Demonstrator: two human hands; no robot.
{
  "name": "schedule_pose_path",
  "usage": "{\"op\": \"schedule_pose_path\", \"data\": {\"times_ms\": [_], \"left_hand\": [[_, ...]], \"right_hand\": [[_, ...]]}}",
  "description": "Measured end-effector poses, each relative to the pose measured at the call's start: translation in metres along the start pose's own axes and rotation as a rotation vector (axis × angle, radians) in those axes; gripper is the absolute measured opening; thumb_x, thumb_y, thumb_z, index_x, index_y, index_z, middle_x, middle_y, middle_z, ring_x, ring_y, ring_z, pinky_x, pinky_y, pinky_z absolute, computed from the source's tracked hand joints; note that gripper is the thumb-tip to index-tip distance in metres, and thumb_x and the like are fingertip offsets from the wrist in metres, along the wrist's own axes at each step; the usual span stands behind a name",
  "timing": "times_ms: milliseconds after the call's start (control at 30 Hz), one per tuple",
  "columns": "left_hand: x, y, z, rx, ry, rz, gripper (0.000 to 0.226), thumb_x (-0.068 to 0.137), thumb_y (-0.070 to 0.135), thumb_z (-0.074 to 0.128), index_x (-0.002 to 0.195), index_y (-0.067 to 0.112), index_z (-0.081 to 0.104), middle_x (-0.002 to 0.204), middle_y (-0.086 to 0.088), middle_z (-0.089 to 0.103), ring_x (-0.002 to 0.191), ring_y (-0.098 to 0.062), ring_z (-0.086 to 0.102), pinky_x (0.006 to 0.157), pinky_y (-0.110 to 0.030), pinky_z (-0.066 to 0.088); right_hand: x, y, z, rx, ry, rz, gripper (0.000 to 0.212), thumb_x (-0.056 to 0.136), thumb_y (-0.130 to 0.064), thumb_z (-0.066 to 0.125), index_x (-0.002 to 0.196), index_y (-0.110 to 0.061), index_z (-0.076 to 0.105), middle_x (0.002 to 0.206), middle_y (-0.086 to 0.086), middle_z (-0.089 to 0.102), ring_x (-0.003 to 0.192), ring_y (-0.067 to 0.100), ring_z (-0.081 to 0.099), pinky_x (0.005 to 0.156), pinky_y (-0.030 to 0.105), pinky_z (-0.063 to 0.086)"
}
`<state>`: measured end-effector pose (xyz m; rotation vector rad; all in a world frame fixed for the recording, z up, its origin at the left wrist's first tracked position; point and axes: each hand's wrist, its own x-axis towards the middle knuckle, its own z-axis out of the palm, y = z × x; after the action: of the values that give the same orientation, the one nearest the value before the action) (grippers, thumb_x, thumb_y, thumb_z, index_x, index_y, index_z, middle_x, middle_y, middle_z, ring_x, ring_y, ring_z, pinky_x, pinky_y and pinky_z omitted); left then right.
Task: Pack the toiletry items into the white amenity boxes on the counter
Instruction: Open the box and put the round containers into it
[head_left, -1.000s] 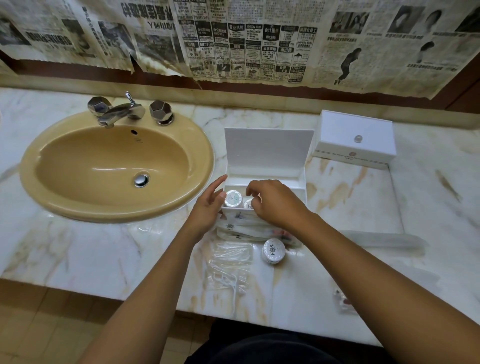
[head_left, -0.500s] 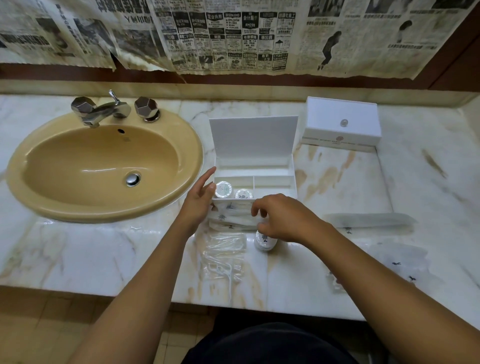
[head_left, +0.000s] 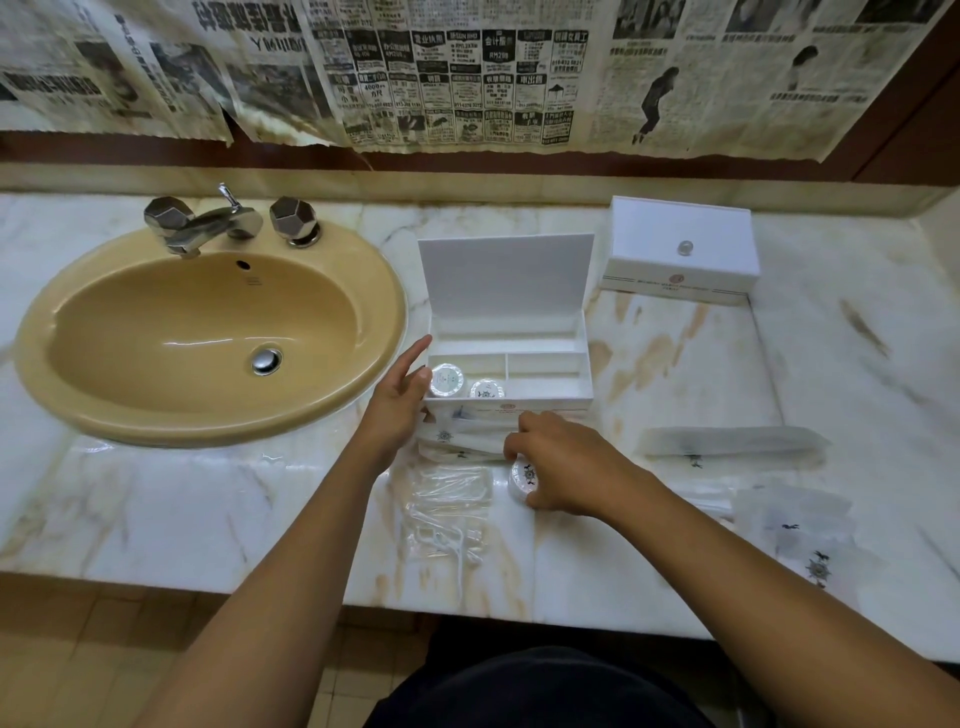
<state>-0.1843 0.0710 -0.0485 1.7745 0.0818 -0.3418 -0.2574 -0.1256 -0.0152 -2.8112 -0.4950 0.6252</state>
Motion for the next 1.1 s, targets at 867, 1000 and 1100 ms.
{"op": "schedule_pose_path", "data": {"times_ms": [867,1000,1100], "left_hand": [[0.012,-0.018,-0.006,-0.010,-0.017,0.024,0.038,0.103,0.029,0.046,0.137,0.047,0.049,0.079,0.008,0.049,0.069,-0.002,0.047,0.072,-0.026,0.050],[0.013,-0.018,-0.007,-0.010,-0.023,0.027,0.036,0.103,0.031,0.046,0.133,0.051,0.048,0.087,-0.004,0.044,0.072,-0.005,0.044,0.072,-0.023,0.049],[0.013,-0.019,-0.007,-0.016,-0.021,0.026,0.035,0.103,0.032,0.046,0.131,0.053,0.048,0.093,-0.006,0.048,0.077,-0.007,0.046,0.070,-0.020,0.049]], "right_hand": [[0.072,-0.002,-0.056,0.029,0.244,0.089,0.032,0.082,-0.041,0.066,0.101,-0.020,0.053,0.093,-0.001,0.063,0.080,0.022,0.056,0.063,0.030,0.038],[0.086,-0.004,-0.056,-0.032,0.210,0.082,0.028,0.080,-0.045,0.067,0.083,-0.018,0.057,0.082,0.000,0.062,0.075,0.022,0.058,0.064,0.029,0.043],[0.091,-0.007,-0.054,-0.095,0.195,0.070,0.031,0.081,-0.046,0.065,0.081,-0.016,0.061,0.079,0.002,0.061,0.073,0.023,0.058,0.066,0.031,0.048]]}}
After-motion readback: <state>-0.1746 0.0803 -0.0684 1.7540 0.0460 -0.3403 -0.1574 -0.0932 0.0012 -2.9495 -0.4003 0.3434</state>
